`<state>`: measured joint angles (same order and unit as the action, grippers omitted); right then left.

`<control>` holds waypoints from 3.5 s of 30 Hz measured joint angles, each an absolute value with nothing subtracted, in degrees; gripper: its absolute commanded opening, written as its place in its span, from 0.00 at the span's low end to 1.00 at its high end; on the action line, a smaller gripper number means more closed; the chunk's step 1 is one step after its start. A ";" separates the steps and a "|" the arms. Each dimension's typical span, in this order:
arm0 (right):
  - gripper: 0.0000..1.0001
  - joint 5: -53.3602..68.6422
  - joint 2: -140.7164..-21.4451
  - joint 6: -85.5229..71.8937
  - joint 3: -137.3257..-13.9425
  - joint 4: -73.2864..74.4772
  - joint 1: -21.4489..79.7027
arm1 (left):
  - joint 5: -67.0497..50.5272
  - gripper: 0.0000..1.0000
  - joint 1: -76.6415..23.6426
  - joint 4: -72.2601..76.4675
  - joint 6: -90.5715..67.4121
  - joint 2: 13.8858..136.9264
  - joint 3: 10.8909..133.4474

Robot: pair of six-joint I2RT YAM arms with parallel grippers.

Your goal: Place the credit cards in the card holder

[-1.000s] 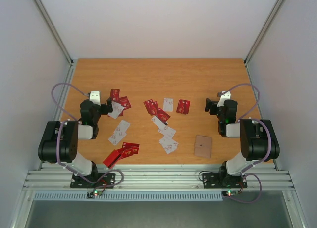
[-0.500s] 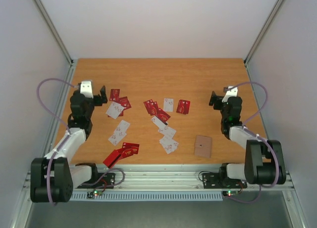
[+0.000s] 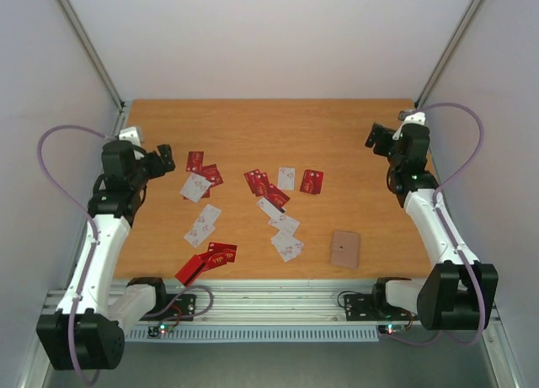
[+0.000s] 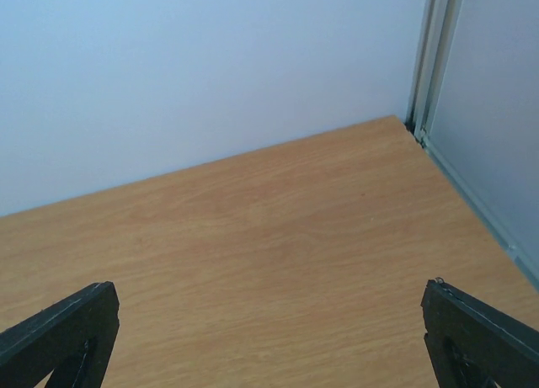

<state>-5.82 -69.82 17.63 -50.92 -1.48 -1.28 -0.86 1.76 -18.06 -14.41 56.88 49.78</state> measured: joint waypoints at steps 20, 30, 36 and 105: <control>0.97 8.23 -72.75 3.07 -64.34 62.87 -1.21 | -21.43 0.90 -7.75 -49.78 -25.45 52.86 50.74; 0.87 14.33 -66.35 -5.89 -52.56 73.08 1.13 | -20.10 0.78 -23.70 -50.30 -31.44 59.44 49.71; 0.83 15.09 -64.86 -11.84 -45.76 72.86 5.10 | -18.61 0.75 -33.50 -46.76 -34.00 67.83 51.24; 0.01 41.41 -76.09 -11.66 -71.72 55.83 17.12 | -35.44 0.98 -33.82 -33.01 -34.57 85.60 77.95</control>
